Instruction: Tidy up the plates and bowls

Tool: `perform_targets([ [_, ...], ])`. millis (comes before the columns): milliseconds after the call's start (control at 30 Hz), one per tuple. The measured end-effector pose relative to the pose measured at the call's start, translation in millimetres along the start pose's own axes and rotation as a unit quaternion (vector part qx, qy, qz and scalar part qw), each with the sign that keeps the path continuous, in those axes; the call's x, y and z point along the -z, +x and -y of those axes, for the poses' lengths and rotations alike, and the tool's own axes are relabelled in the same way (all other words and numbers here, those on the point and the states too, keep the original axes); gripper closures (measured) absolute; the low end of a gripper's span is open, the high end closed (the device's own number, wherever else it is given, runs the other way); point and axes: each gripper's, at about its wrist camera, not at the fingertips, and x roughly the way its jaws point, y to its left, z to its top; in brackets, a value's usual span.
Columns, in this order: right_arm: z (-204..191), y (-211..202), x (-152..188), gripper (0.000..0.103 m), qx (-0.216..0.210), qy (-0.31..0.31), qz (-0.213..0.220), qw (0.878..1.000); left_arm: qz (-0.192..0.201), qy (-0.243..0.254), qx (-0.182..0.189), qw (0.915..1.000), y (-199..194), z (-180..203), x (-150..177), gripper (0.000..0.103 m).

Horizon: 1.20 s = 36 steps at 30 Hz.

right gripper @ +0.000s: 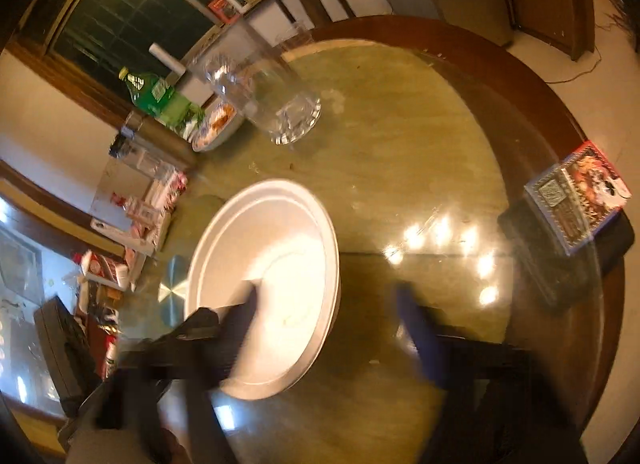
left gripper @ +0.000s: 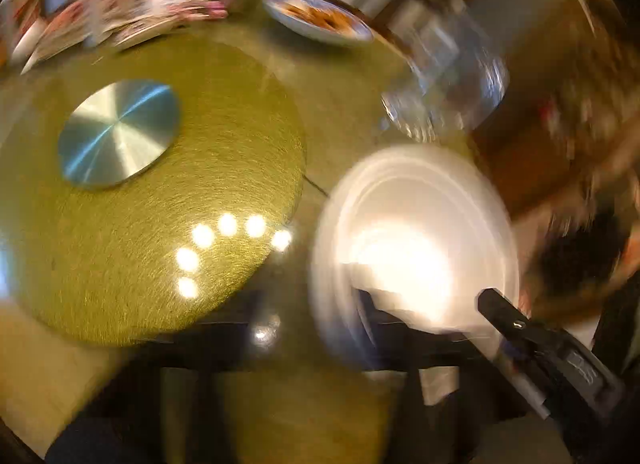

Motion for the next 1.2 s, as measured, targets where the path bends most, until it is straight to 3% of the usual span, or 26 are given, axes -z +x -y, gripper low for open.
perform_targets([
  [67,-7.6,-5.3,9.5,0.097,0.015,-0.012,0.030,0.999,0.014,0.022,-0.018,0.9995,-3.9,2.6,7.0,0.095],
  [267,-51.6,-8.3,36.5,0.097,-0.010,-0.054,0.072,0.996,0.080,0.009,-0.029,0.9963,-41.4,-26.9,17.6,0.095],
  [467,-107.4,7.7,64.8,0.096,-0.048,-0.102,0.117,0.987,0.180,-0.012,-0.075,0.9807,-82.5,-73.8,25.6,0.095],
  [600,-133.4,22.9,79.2,0.095,-0.060,-0.128,0.133,0.981,0.209,-0.022,-0.097,0.9728,-90.9,-93.3,28.8,0.095],
  [700,-137.1,31.7,86.8,0.094,-0.076,-0.135,0.141,0.978,0.217,-0.032,-0.101,0.9704,-91.3,-105.4,32.9,0.095],
  [833,-136.4,38.1,89.5,0.094,-0.064,-0.142,0.144,0.977,0.203,-0.033,-0.091,0.9743,-83.7,-107.2,38.1,0.095],
  [1200,-139.1,39.1,93.2,0.095,-0.065,-0.158,0.140,0.975,0.212,-0.034,-0.102,0.9713,-87.1,-113.0,40.3,0.095],
])
